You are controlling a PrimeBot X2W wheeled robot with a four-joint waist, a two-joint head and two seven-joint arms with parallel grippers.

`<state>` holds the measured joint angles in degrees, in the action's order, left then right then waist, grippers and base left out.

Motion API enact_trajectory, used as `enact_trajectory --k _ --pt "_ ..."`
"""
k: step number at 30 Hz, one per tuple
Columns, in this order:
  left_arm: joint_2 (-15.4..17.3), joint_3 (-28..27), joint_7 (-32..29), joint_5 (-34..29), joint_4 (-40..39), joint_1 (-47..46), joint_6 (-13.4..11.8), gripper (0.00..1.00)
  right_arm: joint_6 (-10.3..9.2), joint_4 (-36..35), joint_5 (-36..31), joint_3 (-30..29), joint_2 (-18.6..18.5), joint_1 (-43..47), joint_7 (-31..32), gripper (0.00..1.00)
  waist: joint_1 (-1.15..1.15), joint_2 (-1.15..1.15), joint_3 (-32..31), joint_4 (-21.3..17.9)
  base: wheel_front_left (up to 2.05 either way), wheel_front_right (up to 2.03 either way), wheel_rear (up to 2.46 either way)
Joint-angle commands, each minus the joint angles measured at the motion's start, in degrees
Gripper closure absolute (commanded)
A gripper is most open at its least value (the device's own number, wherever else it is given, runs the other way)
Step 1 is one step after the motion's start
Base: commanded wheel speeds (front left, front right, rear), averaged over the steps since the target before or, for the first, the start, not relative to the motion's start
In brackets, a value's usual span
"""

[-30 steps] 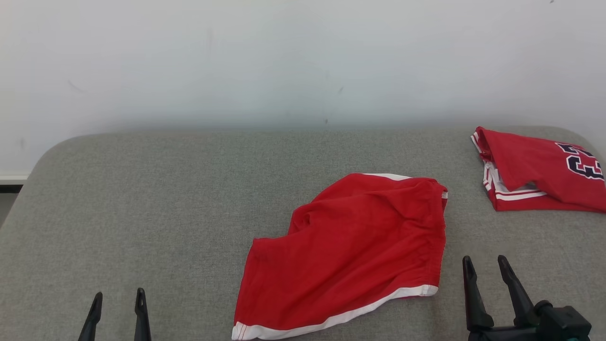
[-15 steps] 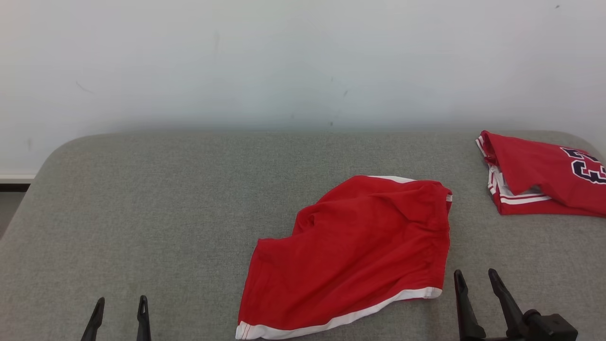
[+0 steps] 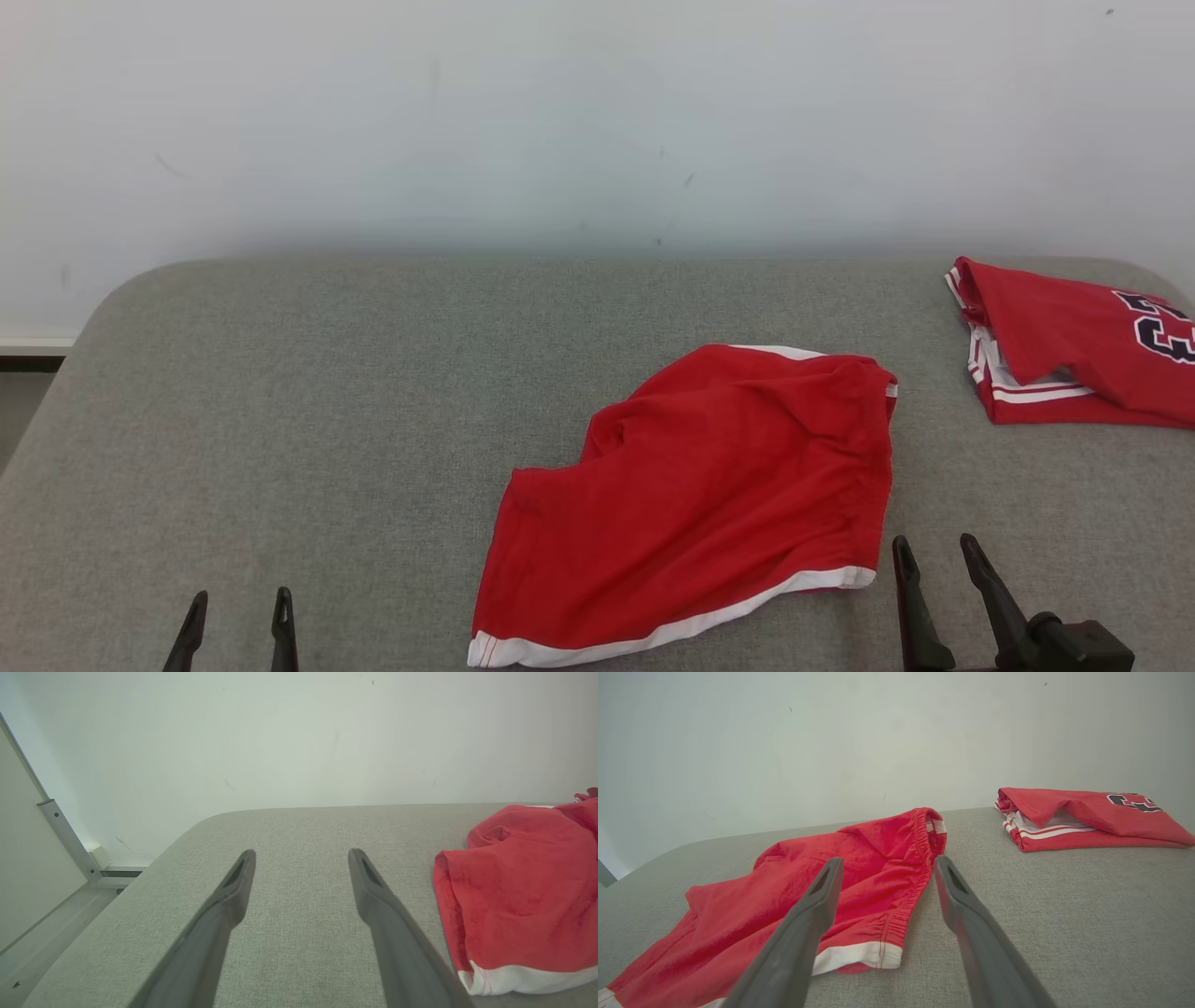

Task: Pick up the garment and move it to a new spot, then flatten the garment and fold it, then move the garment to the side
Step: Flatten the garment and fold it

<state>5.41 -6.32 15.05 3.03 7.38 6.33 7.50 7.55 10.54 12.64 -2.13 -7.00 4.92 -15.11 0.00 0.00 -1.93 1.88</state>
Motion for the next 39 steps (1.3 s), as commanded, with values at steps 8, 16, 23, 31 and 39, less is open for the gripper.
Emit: enact_trajectory --k 8,16,23,31,39 --pt "0.3 4.6 0.2 2.9 1.3 -0.1 -0.1 0.00 -0.16 3.9 0.5 0.9 -0.8 -0.8 0.1 0.00 0.00 0.00 0.3 0.1 0.00 0.00 0.00" --pt "0.9 14.1 0.2 6.8 7.1 -2.4 -0.1 0.00 -0.16 11.8 1.7 3.6 -2.1 -4.5 0.1 0.00 0.00 0.00 1.5 -0.5 0.00 0.00 0.00" --pt "1.7 18.4 0.2 10.2 12.8 -5.1 -0.1 0.00 -0.16 18.3 3.0 6.6 -2.7 -9.2 0.0 0.00 0.00 0.00 3.2 -1.0 0.00 0.00 0.00" --pt "2.7 24.5 0.2 13.0 19.0 -9.4 -0.1 0.00 -0.16 21.8 3.7 8.3 -2.8 -13.0 0.0 0.00 0.00 0.00 5.1 -1.1 0.00 0.00 0.00" --pt "2.1 26.9 0.2 15.8 24.1 -12.5 -0.1 0.00 -0.16 22.8 4.3 10.1 -2.5 -14.0 0.0 0.00 0.00 0.00 6.2 -1.7 0.00 0.00 0.00"
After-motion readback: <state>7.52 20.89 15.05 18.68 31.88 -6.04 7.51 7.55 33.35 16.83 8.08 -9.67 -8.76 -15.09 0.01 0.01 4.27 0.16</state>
